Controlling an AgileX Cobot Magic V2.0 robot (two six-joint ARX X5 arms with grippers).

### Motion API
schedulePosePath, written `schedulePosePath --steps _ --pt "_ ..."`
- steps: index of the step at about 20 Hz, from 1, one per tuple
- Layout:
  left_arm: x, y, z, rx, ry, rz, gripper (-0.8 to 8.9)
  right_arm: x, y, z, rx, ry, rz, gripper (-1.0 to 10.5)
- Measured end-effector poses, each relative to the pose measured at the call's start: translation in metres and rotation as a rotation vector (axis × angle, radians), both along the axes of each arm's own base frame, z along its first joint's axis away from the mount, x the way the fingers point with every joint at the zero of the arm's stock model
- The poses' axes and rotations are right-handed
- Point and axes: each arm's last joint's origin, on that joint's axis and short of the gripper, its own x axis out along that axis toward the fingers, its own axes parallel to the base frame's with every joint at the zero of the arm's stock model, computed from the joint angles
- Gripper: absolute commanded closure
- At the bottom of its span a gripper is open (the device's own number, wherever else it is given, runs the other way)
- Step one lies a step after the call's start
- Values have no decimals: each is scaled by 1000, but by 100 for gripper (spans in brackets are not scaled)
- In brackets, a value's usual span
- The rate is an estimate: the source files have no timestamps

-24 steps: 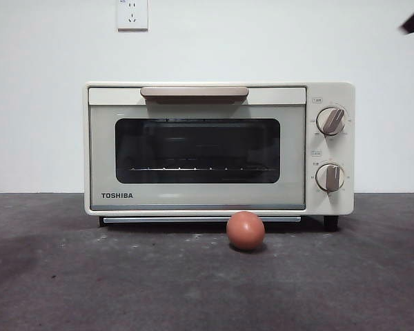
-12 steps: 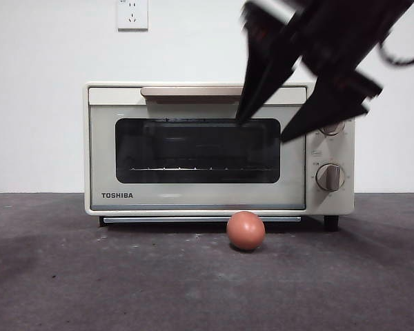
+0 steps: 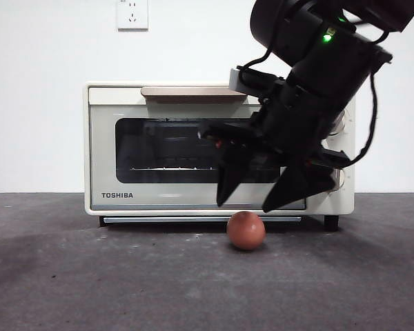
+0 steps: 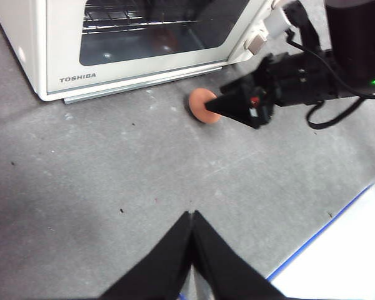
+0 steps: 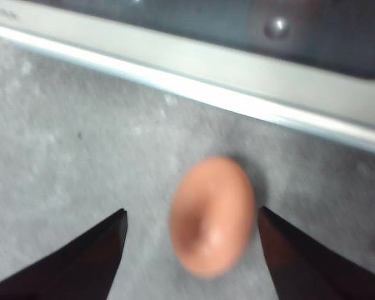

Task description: Eggoven

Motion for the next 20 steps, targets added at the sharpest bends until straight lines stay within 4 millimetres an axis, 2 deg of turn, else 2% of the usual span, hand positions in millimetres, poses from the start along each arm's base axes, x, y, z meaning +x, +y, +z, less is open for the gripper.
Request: schedulePosePath --steps 2,6,10,14,16,18,20 --pt "0 -1 0 0 0 -6 806 2 2 -1 12 -19 -7 609" --pt "0 -1 0 0 0 -6 806 10 -1 -19 -20 36 -35 609" --pt "0 -1 0 0 0 -6 806 13 1 -20 8 15 -40 609" --pt "1 -1 0 1 5 -6 806 15 2 -35 -22 58 -42 610" --pt "1 -1 0 1 5 -6 806 17 3 -35 -10 43 -42 614" --pt "1 -1 0 1 5 -6 806 17 4 -35 -9 39 -44 661" --pt "1 -1 0 1 5 -6 806 16 3 -36 -21 50 -49 775"
